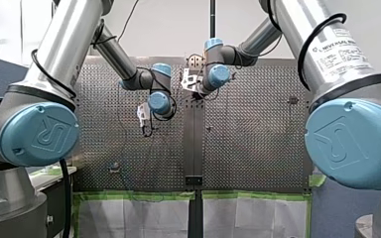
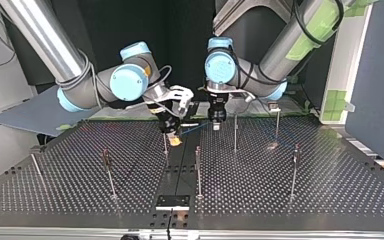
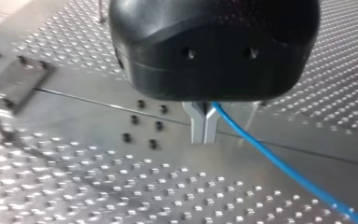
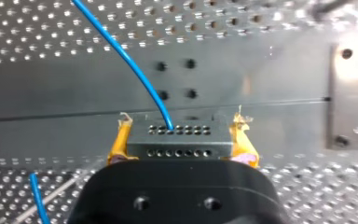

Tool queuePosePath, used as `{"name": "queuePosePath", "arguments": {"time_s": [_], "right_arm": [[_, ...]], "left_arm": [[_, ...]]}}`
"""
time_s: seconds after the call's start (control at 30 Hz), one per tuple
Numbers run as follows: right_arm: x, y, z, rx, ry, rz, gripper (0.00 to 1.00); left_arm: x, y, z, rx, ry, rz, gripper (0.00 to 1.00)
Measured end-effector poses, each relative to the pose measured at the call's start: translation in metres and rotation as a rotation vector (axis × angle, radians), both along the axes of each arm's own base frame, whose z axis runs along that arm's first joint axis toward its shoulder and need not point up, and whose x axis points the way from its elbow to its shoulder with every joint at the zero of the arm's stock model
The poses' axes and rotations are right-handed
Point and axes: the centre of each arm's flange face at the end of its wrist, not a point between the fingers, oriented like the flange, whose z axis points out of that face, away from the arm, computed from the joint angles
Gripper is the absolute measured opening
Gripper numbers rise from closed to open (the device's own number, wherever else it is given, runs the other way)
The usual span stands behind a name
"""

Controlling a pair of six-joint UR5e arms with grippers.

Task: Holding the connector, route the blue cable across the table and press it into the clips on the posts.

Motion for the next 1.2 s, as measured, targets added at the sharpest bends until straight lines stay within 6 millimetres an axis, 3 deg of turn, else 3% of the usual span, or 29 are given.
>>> {"name": "queuePosePath", "arguments": {"time_s": [0.37,0.63,1.0,1.2], "right_arm": [[-0.016,0.018,0.057,-0.017,-0.045,-0.005,0.0],[-0.023,0.029,0.083,-0.038,-0.066,-0.002,0.0],[-0.029,0.025,0.09,-0.041,-0.078,-0.013,0.0],[-0.035,0.016,0.089,-0.039,-0.083,-0.022,0.0]], "left_arm": [[-0.017,0.011,0.051,0.001,-0.029,0.03,0.0],[-0.026,0.016,0.093,-0.034,-0.107,0.031,0.0],[-0.03,0.018,0.163,-0.097,-0.259,-0.008,0.0],[-0.017,0.014,0.161,-0.094,-0.265,-0.032,0.0]]}}
